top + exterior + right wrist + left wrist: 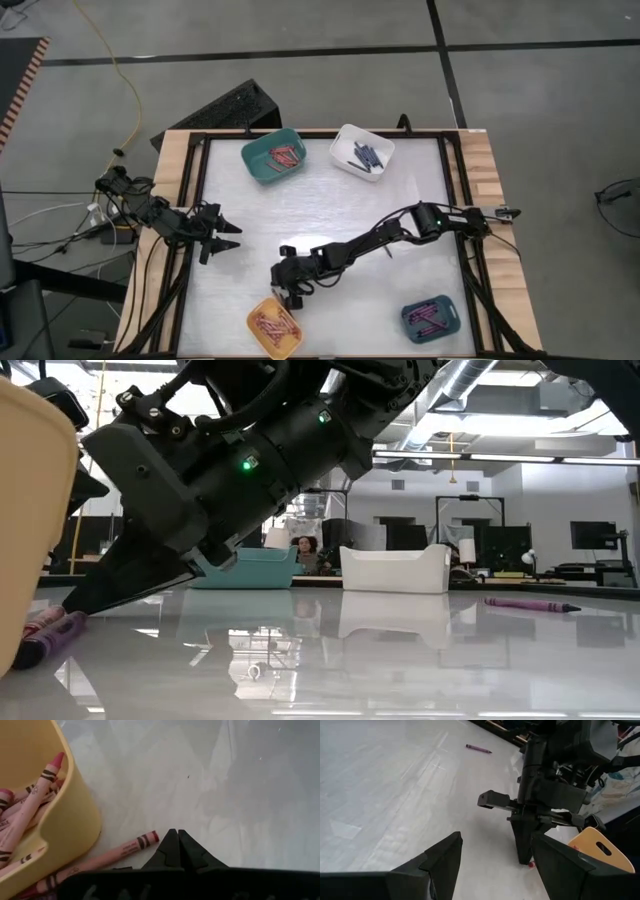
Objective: Sort crayons
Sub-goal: Adjust the crayons
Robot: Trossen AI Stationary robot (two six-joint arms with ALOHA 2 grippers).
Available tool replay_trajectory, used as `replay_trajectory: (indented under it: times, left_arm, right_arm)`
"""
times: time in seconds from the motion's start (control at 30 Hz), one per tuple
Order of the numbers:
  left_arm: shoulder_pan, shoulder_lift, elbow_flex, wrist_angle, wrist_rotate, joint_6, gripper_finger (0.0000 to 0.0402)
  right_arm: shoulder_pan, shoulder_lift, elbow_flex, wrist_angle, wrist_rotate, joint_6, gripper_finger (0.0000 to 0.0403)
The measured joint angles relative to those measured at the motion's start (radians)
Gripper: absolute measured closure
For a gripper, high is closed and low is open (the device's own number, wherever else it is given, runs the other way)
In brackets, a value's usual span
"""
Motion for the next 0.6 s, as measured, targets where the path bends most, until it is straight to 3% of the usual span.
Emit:
replay_trajectory:
  times: [0.6]
  left_arm:
    - [0.0,0.0,0.0,0.0,0.0,0.0,0.0174]
  right_arm:
    - [0.038,-0.063,-0.003,-0.258,-0.006,0.047,0.0403]
